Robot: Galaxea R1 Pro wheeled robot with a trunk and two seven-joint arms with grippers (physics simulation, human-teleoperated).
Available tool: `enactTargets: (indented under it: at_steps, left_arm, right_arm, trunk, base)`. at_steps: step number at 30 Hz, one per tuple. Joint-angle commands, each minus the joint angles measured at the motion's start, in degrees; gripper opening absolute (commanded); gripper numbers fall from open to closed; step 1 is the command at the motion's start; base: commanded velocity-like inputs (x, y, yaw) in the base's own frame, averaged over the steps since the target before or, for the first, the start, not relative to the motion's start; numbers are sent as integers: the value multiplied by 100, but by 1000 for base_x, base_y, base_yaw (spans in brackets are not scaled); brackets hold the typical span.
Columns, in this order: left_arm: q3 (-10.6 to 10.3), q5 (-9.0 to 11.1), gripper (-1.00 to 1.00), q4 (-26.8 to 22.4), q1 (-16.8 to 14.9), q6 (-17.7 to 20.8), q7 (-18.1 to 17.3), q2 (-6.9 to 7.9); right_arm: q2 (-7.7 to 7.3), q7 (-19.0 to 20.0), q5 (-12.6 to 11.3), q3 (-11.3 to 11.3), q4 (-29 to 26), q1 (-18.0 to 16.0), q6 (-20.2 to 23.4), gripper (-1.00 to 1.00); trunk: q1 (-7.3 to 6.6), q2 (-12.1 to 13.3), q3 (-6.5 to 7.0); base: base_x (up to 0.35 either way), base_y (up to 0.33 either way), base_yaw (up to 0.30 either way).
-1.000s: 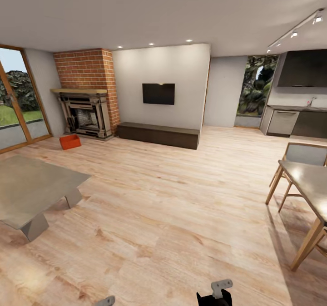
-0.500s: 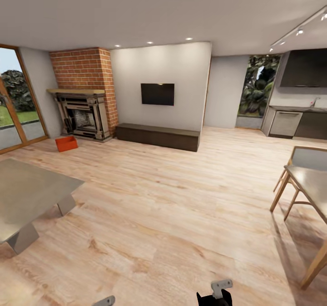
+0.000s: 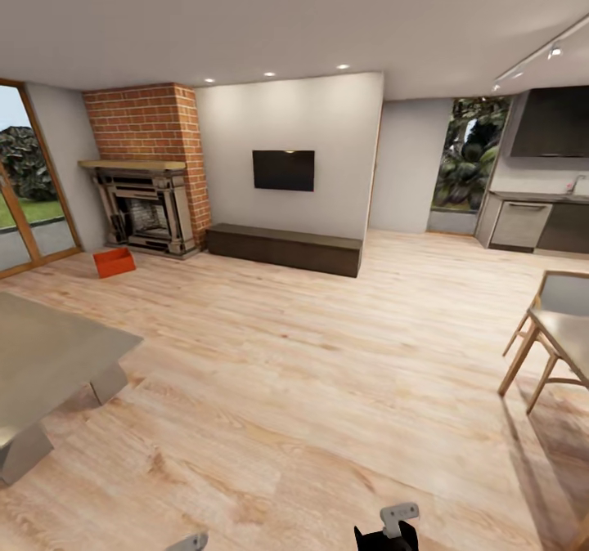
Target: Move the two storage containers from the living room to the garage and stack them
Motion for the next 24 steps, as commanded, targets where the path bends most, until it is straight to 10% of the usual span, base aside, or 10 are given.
enactTargets:
  at_steps: [1, 24]
  left_arm:
    - [9, 50, 100, -11, -1, 24, 9, -3]
    - [7, 50, 100, -11, -1, 24, 34, -3]
  right_arm:
    - [4, 25, 46, -25, 2, -2, -17, 100]
    - [4, 25, 46, -25, 2, -2, -17, 100]
  trunk:
    - [6, -7, -6]
    - [6, -7, -6]
  base:
    - [327, 0, 8]
    - [327, -97, 250]
